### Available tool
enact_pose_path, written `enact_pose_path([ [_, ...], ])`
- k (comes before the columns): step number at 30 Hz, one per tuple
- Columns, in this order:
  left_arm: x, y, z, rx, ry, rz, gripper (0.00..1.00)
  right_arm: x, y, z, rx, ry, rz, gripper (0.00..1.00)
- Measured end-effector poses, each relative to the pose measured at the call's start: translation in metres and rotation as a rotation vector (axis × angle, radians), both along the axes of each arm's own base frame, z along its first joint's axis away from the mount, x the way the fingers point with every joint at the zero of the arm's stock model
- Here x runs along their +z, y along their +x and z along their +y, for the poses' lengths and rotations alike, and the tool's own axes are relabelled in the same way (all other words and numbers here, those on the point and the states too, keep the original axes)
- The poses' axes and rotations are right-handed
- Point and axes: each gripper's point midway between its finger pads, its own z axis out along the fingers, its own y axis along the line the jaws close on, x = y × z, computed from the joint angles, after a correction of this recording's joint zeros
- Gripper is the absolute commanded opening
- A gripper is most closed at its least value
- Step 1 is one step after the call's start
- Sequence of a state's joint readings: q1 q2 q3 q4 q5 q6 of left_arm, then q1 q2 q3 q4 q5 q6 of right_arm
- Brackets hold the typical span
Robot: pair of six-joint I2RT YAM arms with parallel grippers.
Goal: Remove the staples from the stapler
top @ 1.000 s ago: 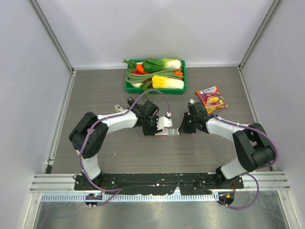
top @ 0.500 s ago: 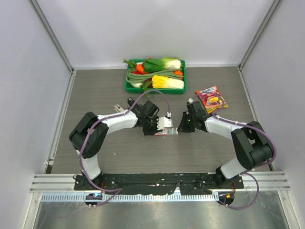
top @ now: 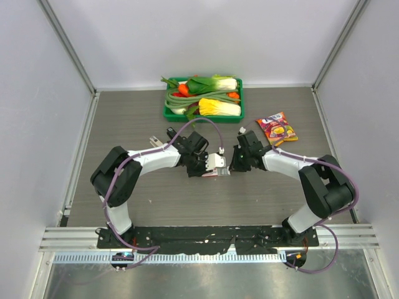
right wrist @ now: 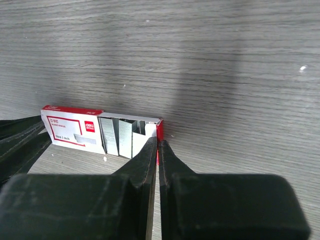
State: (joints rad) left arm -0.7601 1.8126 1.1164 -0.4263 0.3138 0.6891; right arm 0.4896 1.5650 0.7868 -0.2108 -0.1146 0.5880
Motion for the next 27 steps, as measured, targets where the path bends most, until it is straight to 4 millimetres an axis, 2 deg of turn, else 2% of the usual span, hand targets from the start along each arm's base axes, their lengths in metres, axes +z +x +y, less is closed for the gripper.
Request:
enact_pose_path([
  [18,0.000,-0.001,0.000,-0.005,0.017,-0.008,0.22,0.001,-0.004,0.014,0.040,-0.032,-0.010,0.08],
  [27,0.000,-0.003,0.001,-0.008,0.023,-0.006,0.21,0.001,0.000,0.029,0.047,-0.003,-0.016,0.08],
])
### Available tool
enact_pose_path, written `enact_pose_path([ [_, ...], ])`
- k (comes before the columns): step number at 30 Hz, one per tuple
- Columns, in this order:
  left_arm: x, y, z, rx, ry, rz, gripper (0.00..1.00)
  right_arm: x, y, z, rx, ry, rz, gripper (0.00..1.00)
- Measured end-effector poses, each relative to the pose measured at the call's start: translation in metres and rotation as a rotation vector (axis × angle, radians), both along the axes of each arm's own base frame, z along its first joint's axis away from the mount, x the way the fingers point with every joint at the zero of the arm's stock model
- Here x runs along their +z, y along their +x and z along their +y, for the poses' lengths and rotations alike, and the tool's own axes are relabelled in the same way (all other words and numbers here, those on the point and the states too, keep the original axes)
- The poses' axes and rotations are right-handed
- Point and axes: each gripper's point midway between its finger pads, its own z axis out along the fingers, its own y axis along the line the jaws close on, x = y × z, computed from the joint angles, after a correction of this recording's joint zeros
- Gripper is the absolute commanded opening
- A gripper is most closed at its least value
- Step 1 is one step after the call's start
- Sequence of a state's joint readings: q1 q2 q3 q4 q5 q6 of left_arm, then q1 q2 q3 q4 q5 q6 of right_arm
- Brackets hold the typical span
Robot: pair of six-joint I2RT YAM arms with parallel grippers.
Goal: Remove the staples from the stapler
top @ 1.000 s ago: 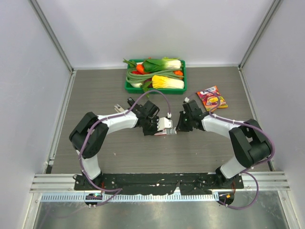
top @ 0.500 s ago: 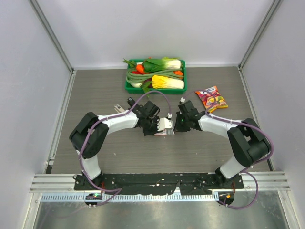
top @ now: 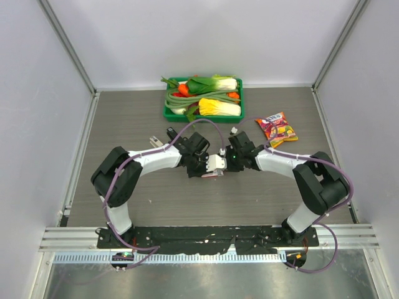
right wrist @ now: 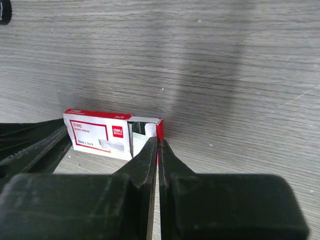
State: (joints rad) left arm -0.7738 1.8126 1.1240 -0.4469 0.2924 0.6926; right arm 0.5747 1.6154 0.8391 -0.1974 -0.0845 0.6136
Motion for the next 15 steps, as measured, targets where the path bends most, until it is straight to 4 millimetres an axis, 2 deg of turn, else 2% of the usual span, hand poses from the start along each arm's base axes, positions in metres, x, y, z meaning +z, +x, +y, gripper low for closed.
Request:
enact_pose_path([
  [15,0.000,-0.002,0.001,0.006,0.010,0.004,0.17,0.001,0.000,0.024,-0.017,0.112,0.021,0.08],
])
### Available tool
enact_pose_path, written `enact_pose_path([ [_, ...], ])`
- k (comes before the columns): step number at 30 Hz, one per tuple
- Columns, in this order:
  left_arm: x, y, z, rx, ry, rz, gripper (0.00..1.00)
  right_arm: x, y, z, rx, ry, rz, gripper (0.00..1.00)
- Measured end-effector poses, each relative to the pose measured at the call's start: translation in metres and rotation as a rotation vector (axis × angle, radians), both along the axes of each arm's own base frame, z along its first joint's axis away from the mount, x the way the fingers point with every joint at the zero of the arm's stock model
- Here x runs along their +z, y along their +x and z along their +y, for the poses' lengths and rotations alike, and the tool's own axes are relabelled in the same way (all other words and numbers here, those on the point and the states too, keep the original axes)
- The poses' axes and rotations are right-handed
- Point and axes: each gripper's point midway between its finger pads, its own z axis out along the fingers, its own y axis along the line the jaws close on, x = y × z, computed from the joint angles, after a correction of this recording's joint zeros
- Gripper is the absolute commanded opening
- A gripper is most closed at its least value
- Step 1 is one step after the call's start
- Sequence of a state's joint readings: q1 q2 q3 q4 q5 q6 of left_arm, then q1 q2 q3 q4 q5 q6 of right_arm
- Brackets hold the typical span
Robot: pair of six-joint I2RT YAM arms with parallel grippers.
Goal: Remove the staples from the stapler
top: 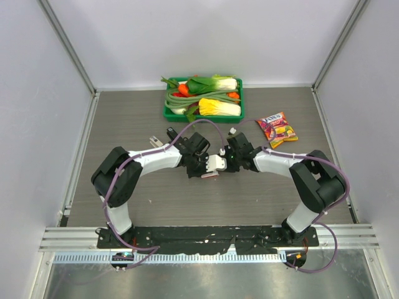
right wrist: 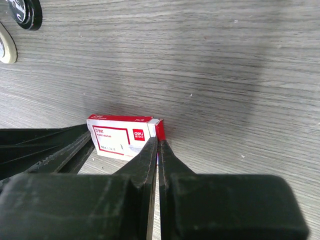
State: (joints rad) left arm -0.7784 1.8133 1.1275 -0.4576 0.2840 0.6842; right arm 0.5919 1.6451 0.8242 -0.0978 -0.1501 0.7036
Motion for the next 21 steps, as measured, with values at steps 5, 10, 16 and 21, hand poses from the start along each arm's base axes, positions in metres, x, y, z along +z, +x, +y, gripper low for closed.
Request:
enact_pose_path([
  [5,-0.0004,0.0002,0.0018,0.006,0.009,0.001,0.17,-0.0002,-0.0009,0.0028,-0.002,0.010,-0.002,0.08],
  [10,-0.0004,0.0006,0.0023,0.016,0.014,0.004,0.17,-0.0008,-0.0008,0.0033,-0.008,0.018,-0.005,0.08],
  [16,-0.0002,0.0018,0.0030,0.035,0.021,0.006,0.18,-0.0005,-0.0022,0.0052,-0.024,0.050,-0.008,0.28],
  [21,0.0006,0.0027,0.0006,0.048,0.013,0.004,0.24,-0.0010,-0.0066,0.0030,-0.018,0.047,0.008,0.48],
])
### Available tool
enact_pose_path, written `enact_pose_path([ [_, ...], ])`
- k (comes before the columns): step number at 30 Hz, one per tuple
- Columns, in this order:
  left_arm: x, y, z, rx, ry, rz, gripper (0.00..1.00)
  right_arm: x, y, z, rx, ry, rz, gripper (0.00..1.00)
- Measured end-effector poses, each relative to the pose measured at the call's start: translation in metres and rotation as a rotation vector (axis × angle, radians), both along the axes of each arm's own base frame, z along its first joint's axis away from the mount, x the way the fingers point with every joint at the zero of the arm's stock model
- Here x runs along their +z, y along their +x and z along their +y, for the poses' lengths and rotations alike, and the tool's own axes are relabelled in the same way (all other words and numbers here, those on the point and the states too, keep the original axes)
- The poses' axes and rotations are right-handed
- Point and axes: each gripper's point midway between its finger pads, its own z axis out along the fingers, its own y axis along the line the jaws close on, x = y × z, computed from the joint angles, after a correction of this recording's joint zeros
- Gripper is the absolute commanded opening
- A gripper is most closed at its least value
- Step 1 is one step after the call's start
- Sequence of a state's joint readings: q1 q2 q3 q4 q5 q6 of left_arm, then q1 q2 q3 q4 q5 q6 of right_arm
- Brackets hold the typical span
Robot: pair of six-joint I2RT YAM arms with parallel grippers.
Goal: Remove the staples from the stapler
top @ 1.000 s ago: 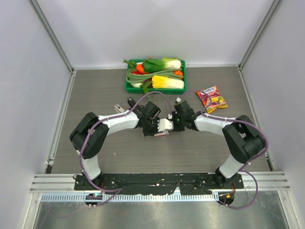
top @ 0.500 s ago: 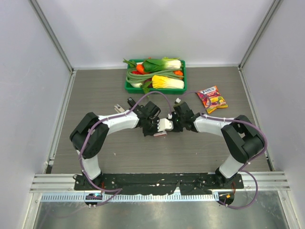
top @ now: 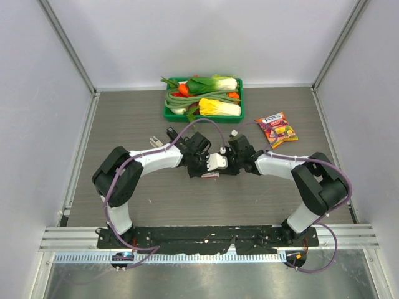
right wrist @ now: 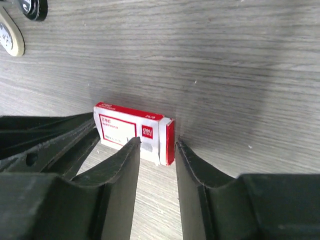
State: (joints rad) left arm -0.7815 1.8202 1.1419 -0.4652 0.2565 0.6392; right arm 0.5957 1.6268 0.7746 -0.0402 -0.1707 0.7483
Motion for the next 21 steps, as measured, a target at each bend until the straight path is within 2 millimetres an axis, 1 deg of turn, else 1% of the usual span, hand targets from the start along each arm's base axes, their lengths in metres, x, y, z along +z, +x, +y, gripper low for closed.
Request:
enact_pose_path([
  [1,0.000,0.000,-0.001,0.002,-0.001,0.000,0.26,0.002,-0.001,-0.002,0.004,-0.002,0.000,0.51],
  [2,0.000,0.000,-0.001,0.005,0.000,-0.001,0.28,0.003,-0.001,-0.005,-0.001,-0.003,0.000,0.57],
  [3,0.000,-0.001,-0.001,0.009,0.004,0.002,0.36,0.005,-0.001,-0.008,0.000,-0.006,-0.003,0.67],
  [5,0.003,-0.001,0.000,0.026,0.013,0.007,0.45,0.010,-0.002,-0.017,-0.009,-0.010,-0.005,0.70],
  [6,0.005,-0.001,0.000,0.035,0.015,0.008,0.55,0.012,-0.002,-0.023,-0.013,-0.008,-0.011,0.72],
  [7,0.008,0.000,-0.001,0.046,0.015,0.008,0.62,0.015,-0.002,-0.028,-0.020,-0.005,-0.014,0.72],
  [8,0.012,0.001,-0.001,0.056,0.014,0.007,0.80,0.018,-0.001,-0.033,-0.027,-0.001,-0.017,0.72],
  [10,0.025,0.001,0.000,0.070,0.009,0.001,0.85,0.024,0.001,-0.044,-0.044,-0.001,-0.027,0.73],
  [11,0.033,0.001,0.000,0.083,0.004,0.000,0.94,0.028,0.002,-0.049,-0.051,-0.002,-0.032,0.82],
  [14,0.071,0.004,0.002,0.114,-0.018,-0.035,1.00,0.038,0.002,-0.061,-0.050,-0.014,-0.058,0.83],
  [17,0.116,0.009,0.010,0.171,-0.045,-0.090,1.00,0.050,0.002,-0.070,-0.041,-0.051,-0.080,0.83],
  [20,0.157,0.014,0.026,0.263,-0.092,-0.123,1.00,0.065,0.010,-0.074,-0.024,-0.096,-0.117,0.83],
  [21,0.168,0.016,0.036,0.309,-0.111,-0.125,1.00,0.071,0.014,-0.075,-0.018,-0.105,-0.136,0.83],
])
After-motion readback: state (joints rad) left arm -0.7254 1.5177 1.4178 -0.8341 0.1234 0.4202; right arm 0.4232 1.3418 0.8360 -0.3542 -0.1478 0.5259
